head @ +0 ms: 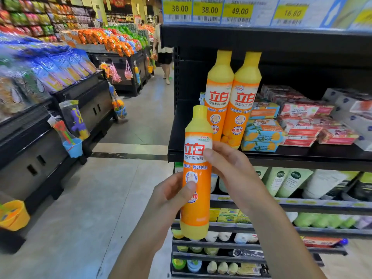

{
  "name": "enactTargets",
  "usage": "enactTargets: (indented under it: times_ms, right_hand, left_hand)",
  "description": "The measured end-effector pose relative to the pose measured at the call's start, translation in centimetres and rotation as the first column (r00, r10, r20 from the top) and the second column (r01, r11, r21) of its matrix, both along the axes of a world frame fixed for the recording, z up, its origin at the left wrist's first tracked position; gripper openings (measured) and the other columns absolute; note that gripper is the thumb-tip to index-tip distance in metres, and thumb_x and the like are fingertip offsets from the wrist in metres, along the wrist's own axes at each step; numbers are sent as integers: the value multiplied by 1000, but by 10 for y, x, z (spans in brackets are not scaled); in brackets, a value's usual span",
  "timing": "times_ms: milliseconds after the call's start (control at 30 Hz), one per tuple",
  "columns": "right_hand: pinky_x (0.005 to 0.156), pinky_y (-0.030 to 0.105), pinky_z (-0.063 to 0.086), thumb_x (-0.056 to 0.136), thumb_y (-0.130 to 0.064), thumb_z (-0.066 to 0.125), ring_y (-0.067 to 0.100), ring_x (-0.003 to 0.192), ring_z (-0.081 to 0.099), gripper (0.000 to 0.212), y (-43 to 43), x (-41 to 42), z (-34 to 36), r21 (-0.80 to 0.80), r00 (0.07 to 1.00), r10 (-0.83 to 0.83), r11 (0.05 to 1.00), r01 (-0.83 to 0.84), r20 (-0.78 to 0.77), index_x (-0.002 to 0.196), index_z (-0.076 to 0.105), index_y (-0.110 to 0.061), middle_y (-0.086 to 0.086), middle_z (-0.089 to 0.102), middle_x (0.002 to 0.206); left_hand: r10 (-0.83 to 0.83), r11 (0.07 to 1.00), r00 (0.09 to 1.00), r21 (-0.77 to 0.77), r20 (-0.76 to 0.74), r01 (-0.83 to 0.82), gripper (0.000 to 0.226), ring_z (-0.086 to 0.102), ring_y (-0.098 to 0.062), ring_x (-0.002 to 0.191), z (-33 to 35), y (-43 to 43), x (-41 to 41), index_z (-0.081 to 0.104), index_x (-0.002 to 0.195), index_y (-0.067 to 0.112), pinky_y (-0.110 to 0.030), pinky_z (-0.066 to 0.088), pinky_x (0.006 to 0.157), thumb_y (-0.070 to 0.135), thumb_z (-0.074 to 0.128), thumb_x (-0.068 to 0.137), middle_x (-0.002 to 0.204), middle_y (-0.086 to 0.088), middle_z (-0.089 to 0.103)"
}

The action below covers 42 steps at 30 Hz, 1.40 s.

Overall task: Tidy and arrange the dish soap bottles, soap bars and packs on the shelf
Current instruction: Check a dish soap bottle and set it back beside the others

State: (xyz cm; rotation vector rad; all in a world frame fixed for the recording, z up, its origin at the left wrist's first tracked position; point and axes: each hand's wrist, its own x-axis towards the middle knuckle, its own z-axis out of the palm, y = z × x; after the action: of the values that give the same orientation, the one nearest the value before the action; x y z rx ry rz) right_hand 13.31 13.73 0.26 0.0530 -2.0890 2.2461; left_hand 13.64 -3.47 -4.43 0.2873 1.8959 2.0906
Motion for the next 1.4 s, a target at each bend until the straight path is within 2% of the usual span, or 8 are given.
enactTargets:
  times_ms: [267, 433, 500, 633, 800, 1033, 1233, 1400]
  right_hand:
    - [91, 36, 58, 88, -33, 66, 20, 113, 71, 46, -2, -4, 2, -57, 999, 46, 997, -45, 23, 130, 66, -16, 1, 75, 120]
    - [82, 31, 59, 81, -29, 72, 23, 107, 73, 47, -4, -4, 2, -109, 1000, -1, 994, 1, 5, 125, 69, -12, 5, 76, 116]
    - [80, 30, 60, 77, -28, 75, 21, 107, 74, 50, -5, -4, 3, -119, 1000, -26, 993, 26, -1, 124, 69, -13, 4, 77, 114]
    - [84, 37, 61, 65, -27, 83, 19, 102, 75, 56, -9, -6, 4, -117, 995, -95, 989, 92, -20, 118, 70, -15, 3, 79, 108]
    - [75, 29, 62, 61, -25, 86, 16, 95, 76, 56, -14, -7, 5, -115, 988, -148, 983, 143, -42, 112, 69, -13, 2, 79, 101]
    - [74, 24, 60, 54, -33, 87, 12, 95, 75, 65, -15, -9, 6, -73, 986, -157, 986, 153, -50, 113, 68, -16, -1, 79, 101]
    - [89, 34, 59, 69, -35, 80, 17, 106, 73, 47, -11, -7, 8, -74, 998, -58, 996, 56, -23, 114, 72, -24, -1, 77, 111]
    - [83, 28, 56, 91, -30, 66, 19, 103, 72, 35, -6, -9, 13, -168, 1000, 14, 986, -10, 25, 121, 72, -15, 6, 76, 114]
  left_hand:
    - [-101, 994, 993, 46, 68, 98, 55, 69, -21, 117, -1, -6, -3, 61, 135, 21, -44, 56, 99, 45, 60, 85, 124, -2, 73]
    - [-54, 999, 998, 0, 26, 54, 61, 68, -17, 119, -2, -5, -4, 57, 137, 32, -46, 55, 101, 56, 65, 81, 126, 8, 71]
    - [-30, 999, 1000, -35, -5, 29, 69, 67, -14, 119, -3, -4, -4, 57, 136, 35, -43, 57, 99, 66, 69, 75, 126, 11, 70]
    - [27, 991, 996, -127, -83, -38, 73, 66, -4, 114, -3, -2, -3, 60, 127, 44, -24, 58, 84, 73, 70, 61, 119, 20, 71]
    - [104, 962, 991, -243, -87, -123, 71, 64, 5, 102, -4, 4, -3, 53, 120, 52, -11, 53, 67, 61, 82, 55, 113, 27, 64]
    - [203, 940, 964, -243, -171, -241, 69, 64, 7, 98, -4, 2, -3, 57, 112, 41, -24, 56, 82, 56, 87, 51, 103, 30, 66]
    - [182, 959, 969, -190, -168, -213, 54, 69, 0, 98, 2, 0, 0, 66, 109, 37, -31, 57, 87, 49, 86, 60, 101, 21, 74]
    - [83, 995, 993, -45, -86, -87, 58, 72, -12, 107, 9, -2, 4, 71, 116, 30, -40, 57, 95, 57, 79, 65, 111, 8, 77]
